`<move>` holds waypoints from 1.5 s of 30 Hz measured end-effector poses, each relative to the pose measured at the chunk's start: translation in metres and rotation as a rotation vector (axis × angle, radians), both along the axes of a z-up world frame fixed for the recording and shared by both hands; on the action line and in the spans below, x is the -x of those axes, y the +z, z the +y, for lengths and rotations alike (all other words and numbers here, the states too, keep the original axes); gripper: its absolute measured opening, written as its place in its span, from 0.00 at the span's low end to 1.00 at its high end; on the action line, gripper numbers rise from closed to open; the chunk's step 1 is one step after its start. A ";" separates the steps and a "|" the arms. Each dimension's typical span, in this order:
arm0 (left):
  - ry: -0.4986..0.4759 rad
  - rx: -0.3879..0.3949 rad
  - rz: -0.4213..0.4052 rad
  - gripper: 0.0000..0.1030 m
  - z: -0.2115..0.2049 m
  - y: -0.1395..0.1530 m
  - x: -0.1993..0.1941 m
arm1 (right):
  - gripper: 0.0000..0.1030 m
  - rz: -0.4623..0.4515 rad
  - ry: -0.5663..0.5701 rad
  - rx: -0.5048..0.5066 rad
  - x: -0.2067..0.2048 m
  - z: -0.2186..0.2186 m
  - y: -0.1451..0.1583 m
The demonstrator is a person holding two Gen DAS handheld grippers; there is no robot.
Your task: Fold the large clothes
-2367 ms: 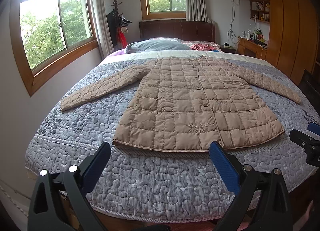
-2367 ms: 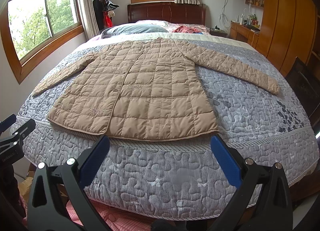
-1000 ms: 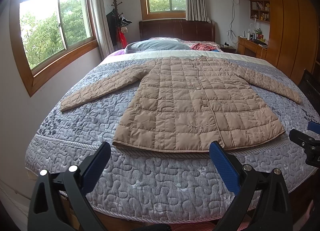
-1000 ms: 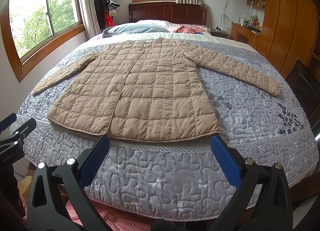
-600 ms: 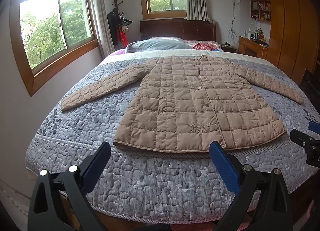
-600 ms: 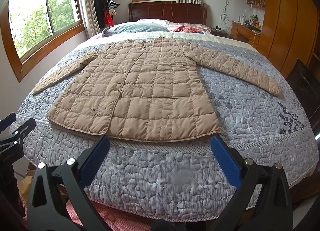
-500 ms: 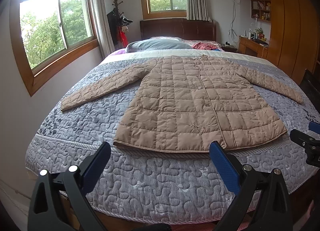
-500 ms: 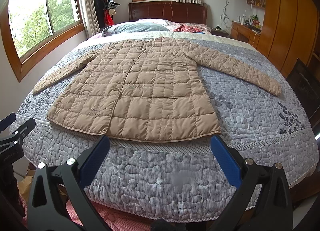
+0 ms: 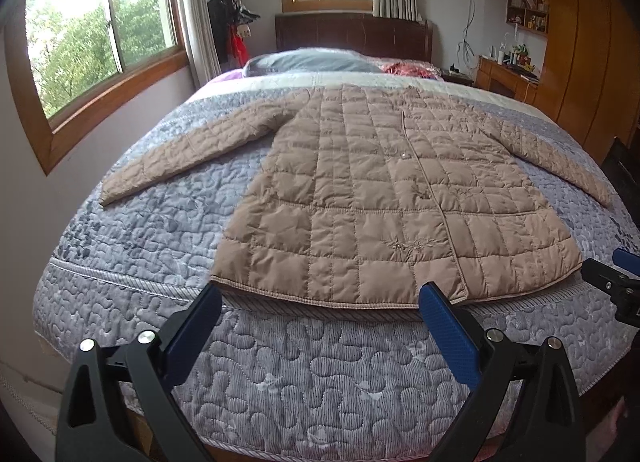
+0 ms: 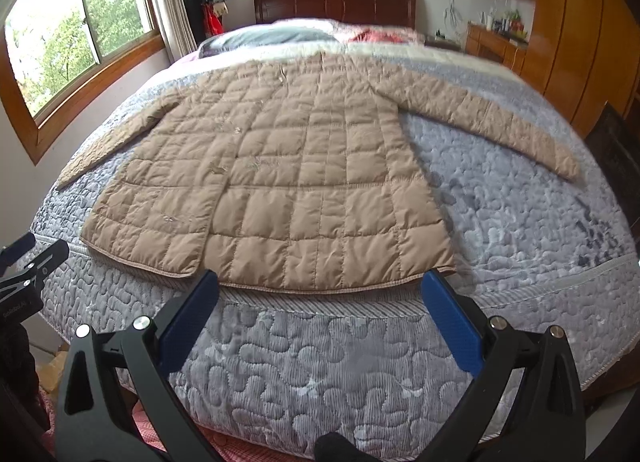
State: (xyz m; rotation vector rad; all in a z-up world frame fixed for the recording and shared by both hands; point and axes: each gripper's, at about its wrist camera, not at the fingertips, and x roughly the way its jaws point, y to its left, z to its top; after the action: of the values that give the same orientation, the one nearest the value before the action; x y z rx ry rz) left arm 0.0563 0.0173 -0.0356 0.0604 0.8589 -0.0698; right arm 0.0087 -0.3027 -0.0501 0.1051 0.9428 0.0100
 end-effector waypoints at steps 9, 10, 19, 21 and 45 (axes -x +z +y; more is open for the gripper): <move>-0.115 0.054 0.226 0.95 -0.031 -0.036 -0.105 | 0.97 0.119 -0.171 0.036 -0.067 -0.081 -0.036; -0.134 0.040 0.234 0.95 -0.041 -0.035 -0.119 | 0.97 0.096 -0.198 0.034 -0.075 -0.100 -0.031; -0.261 -0.031 0.151 0.95 -0.144 -0.015 -0.248 | 0.97 0.164 -0.429 -0.012 -0.138 -0.266 -0.028; -0.274 -0.035 0.156 0.95 -0.165 -0.015 -0.272 | 0.97 0.162 -0.486 -0.054 -0.145 -0.305 -0.029; -0.277 0.167 0.306 0.62 -0.218 -0.079 -0.381 | 0.09 0.203 -0.592 -0.354 -0.197 -0.465 -0.100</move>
State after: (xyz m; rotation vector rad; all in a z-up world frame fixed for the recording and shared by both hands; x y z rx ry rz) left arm 0.4378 -0.2004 -0.1143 0.0121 1.1435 -0.4190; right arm 0.2059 -0.7682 -0.1496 0.7204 1.0760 -0.3883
